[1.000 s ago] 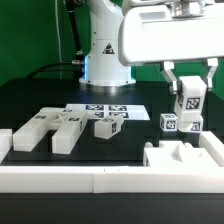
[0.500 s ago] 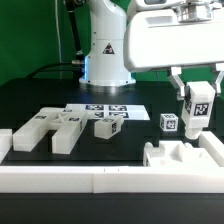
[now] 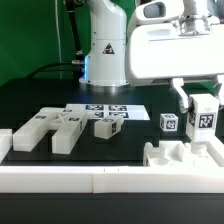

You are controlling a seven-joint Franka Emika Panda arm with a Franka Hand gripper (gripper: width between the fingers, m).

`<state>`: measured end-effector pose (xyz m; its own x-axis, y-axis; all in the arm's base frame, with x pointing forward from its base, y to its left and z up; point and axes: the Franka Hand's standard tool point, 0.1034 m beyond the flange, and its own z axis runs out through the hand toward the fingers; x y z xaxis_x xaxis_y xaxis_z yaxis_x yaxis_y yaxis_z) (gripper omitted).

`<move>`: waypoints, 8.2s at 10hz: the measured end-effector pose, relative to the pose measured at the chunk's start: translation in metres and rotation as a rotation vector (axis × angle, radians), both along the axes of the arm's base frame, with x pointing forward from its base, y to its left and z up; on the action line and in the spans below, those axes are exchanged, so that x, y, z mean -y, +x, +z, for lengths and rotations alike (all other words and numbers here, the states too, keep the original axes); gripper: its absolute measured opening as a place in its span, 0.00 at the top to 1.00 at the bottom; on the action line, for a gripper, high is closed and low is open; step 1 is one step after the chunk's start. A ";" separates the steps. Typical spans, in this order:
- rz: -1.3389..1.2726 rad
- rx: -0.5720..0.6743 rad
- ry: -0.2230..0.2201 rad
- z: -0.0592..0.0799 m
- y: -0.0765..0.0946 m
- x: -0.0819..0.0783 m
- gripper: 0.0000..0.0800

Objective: Assemble chair

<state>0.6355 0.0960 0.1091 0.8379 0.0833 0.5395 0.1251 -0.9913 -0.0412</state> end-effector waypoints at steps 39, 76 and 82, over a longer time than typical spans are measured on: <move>0.095 -0.424 -0.016 -0.019 0.005 -0.022 0.19; -0.667 -0.715 0.194 -0.032 0.006 -0.029 0.19; -0.178 -0.672 0.080 -0.030 0.009 -0.027 0.19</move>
Offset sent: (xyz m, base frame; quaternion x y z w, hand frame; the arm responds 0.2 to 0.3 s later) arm 0.0058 0.0075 -0.0073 -0.0163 0.0181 -0.0116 0.9996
